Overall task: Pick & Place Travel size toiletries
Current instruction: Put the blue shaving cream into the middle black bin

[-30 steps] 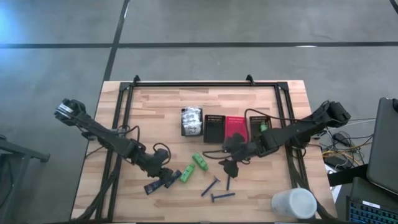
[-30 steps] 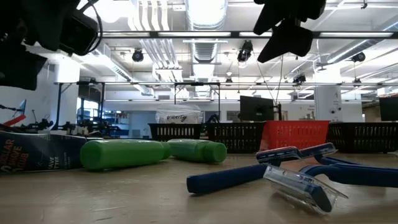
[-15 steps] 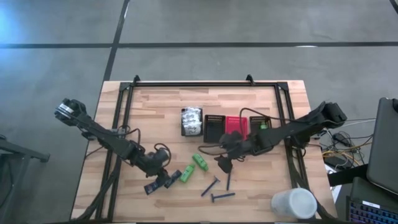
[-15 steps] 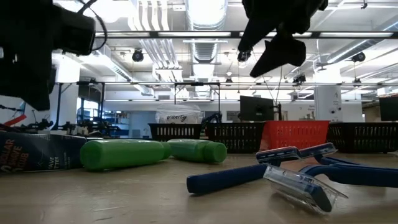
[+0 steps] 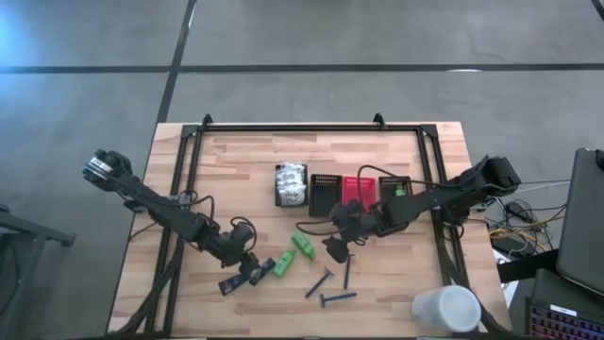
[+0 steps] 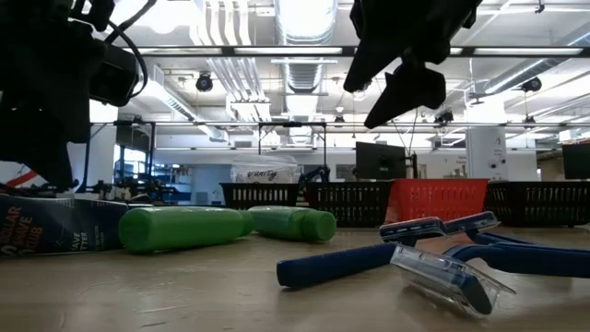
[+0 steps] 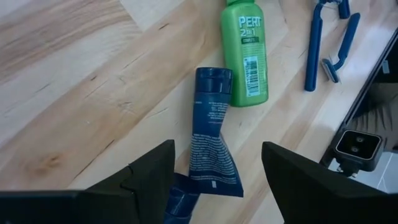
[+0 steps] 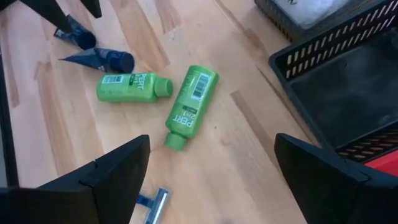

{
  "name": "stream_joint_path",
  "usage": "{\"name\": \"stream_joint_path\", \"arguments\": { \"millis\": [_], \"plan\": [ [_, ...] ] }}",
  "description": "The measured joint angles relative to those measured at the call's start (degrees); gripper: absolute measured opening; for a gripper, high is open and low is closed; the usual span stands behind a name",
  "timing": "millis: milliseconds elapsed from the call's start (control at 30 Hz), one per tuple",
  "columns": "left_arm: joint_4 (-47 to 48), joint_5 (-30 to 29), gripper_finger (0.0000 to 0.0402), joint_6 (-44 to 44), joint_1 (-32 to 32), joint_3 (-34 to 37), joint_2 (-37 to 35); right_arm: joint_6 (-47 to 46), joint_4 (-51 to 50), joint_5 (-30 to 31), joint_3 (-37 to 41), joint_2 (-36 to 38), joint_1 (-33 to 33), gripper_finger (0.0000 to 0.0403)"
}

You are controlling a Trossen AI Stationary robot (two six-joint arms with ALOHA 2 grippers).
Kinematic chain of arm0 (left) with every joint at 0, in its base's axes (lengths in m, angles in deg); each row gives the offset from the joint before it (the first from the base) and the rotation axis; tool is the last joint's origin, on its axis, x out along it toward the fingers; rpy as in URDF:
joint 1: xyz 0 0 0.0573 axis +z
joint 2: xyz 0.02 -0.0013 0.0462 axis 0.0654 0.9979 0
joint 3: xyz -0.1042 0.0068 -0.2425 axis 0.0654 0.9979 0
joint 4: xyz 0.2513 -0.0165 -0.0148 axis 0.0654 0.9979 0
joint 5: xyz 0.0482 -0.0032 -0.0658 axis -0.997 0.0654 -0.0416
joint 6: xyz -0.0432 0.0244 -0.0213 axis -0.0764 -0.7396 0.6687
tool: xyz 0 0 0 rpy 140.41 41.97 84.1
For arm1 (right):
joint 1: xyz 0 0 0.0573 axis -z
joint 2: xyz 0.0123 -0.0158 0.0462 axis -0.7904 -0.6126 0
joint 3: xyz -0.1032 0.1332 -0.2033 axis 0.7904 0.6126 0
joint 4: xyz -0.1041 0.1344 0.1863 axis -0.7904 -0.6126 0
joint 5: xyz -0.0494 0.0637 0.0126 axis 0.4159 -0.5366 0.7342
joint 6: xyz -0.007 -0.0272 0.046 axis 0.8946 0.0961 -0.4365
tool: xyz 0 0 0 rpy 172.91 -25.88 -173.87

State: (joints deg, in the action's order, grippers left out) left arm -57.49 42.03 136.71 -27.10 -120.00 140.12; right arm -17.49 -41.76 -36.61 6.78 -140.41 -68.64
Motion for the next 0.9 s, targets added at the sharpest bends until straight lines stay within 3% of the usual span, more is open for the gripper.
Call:
{"name": "stream_joint_path", "arguments": {
  "millis": [200, 467, 900],
  "plan": [
    [-0.5, 0.5, 0.0245, 1.1, 0.0, 0.0, 0.0, 0.5, 0.0, -0.8, 0.0, 0.2, 0.6, 0.0344],
    [-11.0, 2.1, 0.0245, -1.9, -2.7, 0.0, 0.6, -1.0, -0.1, -11.3, 0.0, 0.3, 0.1, 0.0321],
    [-10.4, 2.9, 0.0245, -3.3, -3.8, 0.0, 4.2, -1.8, -0.3, -11.9, 0.0, 0.3, -2.1, 0.0293]
  ]
}}
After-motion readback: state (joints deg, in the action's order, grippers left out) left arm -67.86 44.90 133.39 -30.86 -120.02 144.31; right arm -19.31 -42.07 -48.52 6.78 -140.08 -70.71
